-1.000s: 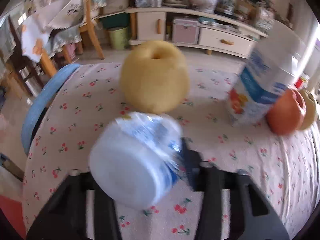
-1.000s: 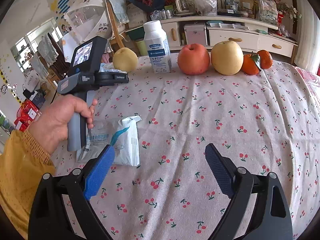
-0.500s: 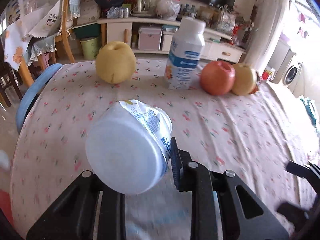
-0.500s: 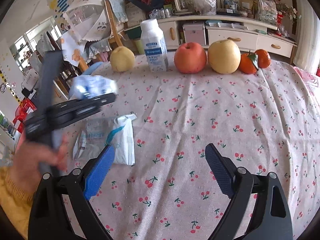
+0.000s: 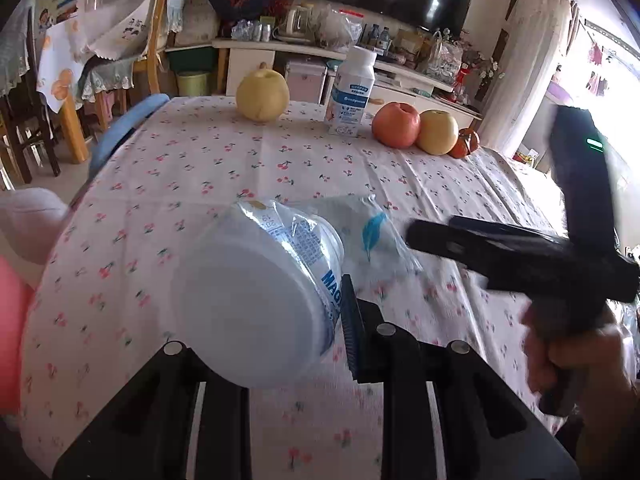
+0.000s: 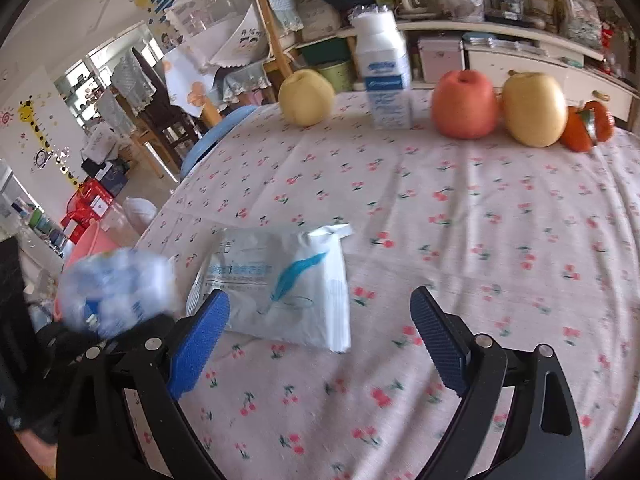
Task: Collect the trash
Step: 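Grasp the white wet-wipe packet with the right gripper while the left holds the bottle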
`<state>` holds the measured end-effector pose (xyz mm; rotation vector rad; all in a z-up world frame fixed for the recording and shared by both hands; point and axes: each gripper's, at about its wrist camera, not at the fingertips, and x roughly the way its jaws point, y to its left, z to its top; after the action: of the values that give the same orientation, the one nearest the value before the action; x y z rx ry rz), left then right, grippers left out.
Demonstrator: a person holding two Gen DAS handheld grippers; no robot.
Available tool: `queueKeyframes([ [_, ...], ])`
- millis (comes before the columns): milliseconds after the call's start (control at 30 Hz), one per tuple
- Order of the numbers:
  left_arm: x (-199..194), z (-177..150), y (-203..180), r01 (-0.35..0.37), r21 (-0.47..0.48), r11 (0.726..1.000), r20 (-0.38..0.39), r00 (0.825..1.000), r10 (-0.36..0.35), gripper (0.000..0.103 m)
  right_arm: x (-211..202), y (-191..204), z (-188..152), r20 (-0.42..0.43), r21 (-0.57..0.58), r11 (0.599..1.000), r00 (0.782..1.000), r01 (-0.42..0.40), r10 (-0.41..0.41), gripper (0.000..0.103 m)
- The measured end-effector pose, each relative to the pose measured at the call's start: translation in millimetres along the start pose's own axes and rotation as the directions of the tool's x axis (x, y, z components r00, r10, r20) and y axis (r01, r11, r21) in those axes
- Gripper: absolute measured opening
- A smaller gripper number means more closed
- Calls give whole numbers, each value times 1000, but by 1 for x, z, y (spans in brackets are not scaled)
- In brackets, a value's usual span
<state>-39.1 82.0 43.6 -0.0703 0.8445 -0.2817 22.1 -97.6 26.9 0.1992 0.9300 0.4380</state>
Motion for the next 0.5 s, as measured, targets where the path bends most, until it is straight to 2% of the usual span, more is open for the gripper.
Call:
queueKeyframes([
  [67, -6, -7, 2, 9, -6, 1000, -1, 1000, -9, 25, 7, 3, 1, -3, 4, 1000, 1000, -27, 27, 88],
  [200, -16, -18, 10, 42, -16, 999, -2, 999, -42, 25, 23, 6, -1, -50, 21, 998, 997, -59, 60, 71],
  [300, -19, -24, 15, 67, 0, 998, -14, 998, -67, 31, 25, 17, -5, -71, -24, 998, 996, -51, 50, 71],
  [367, -21, -30, 19, 58, 18, 998, -23, 998, -58, 53, 24, 22, -9, -84, -43, 996, 994, -80, 76, 71],
  [500, -24, -42, 30, 62, 42, 997, -68, 996, -59, 70, 23, 34, -22, -134, -64, 983, 978, -169, 160, 71],
])
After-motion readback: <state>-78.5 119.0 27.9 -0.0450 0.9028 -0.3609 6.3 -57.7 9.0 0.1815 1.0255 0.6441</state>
